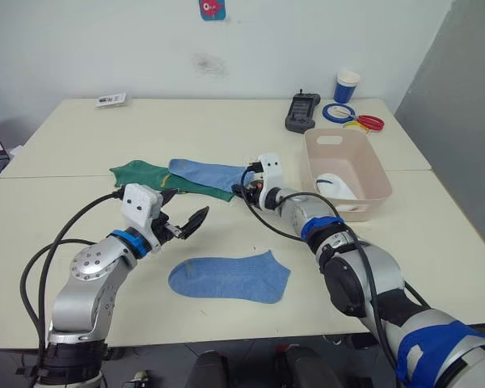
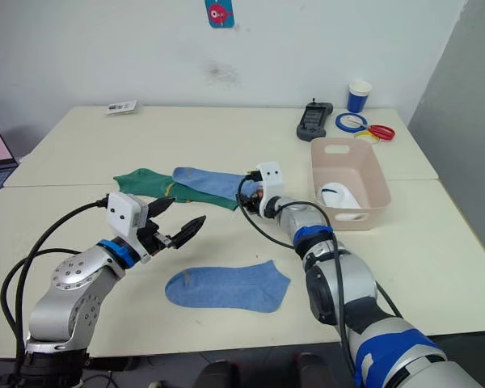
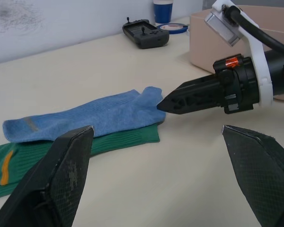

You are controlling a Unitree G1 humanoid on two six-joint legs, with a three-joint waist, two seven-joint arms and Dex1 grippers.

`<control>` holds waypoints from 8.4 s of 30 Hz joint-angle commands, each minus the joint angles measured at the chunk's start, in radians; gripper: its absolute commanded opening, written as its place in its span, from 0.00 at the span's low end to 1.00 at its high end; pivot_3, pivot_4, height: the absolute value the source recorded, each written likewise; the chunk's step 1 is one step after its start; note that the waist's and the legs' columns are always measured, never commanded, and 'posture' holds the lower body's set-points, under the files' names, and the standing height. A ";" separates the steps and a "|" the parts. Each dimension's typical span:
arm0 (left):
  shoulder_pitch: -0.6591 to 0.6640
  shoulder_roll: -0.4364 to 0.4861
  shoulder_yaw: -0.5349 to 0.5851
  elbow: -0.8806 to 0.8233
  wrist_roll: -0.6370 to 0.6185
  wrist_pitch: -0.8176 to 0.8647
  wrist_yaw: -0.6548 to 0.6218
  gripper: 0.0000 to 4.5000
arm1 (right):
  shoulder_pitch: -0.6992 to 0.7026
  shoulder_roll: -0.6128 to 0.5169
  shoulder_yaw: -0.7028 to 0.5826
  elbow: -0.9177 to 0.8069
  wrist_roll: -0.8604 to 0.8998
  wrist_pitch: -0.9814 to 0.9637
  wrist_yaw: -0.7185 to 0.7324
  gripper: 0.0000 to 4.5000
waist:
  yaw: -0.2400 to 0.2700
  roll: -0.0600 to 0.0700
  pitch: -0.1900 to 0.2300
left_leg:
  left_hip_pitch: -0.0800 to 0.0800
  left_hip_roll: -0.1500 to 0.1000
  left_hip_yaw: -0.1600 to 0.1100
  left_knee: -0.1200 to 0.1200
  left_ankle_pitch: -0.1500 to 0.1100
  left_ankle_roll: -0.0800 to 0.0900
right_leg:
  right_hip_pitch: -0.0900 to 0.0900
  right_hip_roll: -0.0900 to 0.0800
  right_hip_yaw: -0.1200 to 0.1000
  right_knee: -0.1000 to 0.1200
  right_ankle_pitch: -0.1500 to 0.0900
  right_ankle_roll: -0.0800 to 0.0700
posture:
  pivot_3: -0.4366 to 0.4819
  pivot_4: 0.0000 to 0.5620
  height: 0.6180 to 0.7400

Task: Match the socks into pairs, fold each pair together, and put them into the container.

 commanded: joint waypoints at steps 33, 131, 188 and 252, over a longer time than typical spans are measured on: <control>-0.831 -0.279 -0.279 1.330 0.454 -0.533 0.168 0.21 | 0.688 -0.306 0.277 -1.515 -0.065 0.444 0.006 1.00 | 0.001 -0.001 0.000 | -0.002 -0.001 0.001 0.000 0.000 0.000 | -0.002 0.007 0.000 0.000 -0.003 0.006 | 0.48 0.27 1.00; -0.201 0.141 -0.173 0.010 -0.028 0.130 -0.487 0.00 | 0.739 -0.416 0.316 -1.502 -0.085 0.379 0.086 1.00 | 0.002 -0.001 0.000 | -0.001 -0.001 0.000 0.001 0.003 -0.004 | -0.001 0.004 0.001 0.000 -0.002 0.007 | 0.48 0.27 1.00; -0.338 0.144 -0.188 0.679 0.134 0.061 -0.390 0.79 | 0.785 -0.586 0.587 -1.440 -0.129 -0.094 0.589 0.79 | 0.008 -0.002 -0.001 | 0.000 -0.001 0.000 0.002 0.002 -0.004 | 0.001 0.006 0.000 0.000 -0.002 0.007 | 0.48 0.27 1.00; -0.483 0.029 -0.204 0.770 0.138 -0.083 -0.382 1.00 | 0.790 -0.626 0.540 -1.409 -0.108 -0.158 0.659 0.00 | 0.021 -0.002 -0.001 | 0.001 -0.001 0.000 0.003 0.002 -0.004 | 0.002 0.007 0.000 0.001 -0.002 0.006 | 0.48 0.27 1.00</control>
